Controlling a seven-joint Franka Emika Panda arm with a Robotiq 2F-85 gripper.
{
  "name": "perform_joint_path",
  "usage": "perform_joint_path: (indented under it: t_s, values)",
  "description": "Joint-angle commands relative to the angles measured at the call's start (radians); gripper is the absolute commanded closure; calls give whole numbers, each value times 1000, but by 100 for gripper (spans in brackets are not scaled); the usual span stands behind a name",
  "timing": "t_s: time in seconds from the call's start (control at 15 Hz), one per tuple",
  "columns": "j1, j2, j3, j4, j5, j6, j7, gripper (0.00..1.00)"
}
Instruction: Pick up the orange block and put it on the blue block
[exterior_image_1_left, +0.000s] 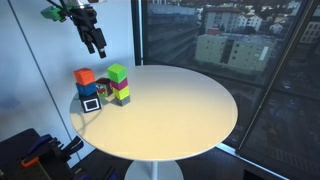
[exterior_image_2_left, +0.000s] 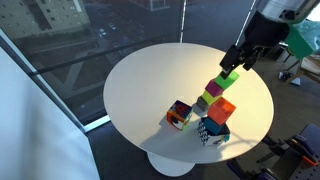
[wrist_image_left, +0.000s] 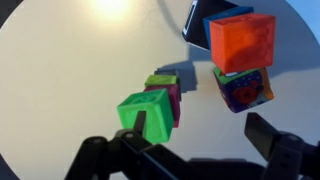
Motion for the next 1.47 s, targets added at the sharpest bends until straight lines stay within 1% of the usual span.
perform_joint_path:
  t_s: [0.0, 0.47, 0.93, 1.2, 1.4]
  values:
    - [-28, -27, -27, 30, -29, -98, -39, 0]
    - [-57, -46, -87, 80, -46, -284, -153, 0]
    - [-57, -94, -136, 140, -40, -467, -275, 0]
    - [-58, -141, -149, 151, -38, -543, -311, 0]
    - [-60, -183, -155, 148, -29, -558, -305, 0]
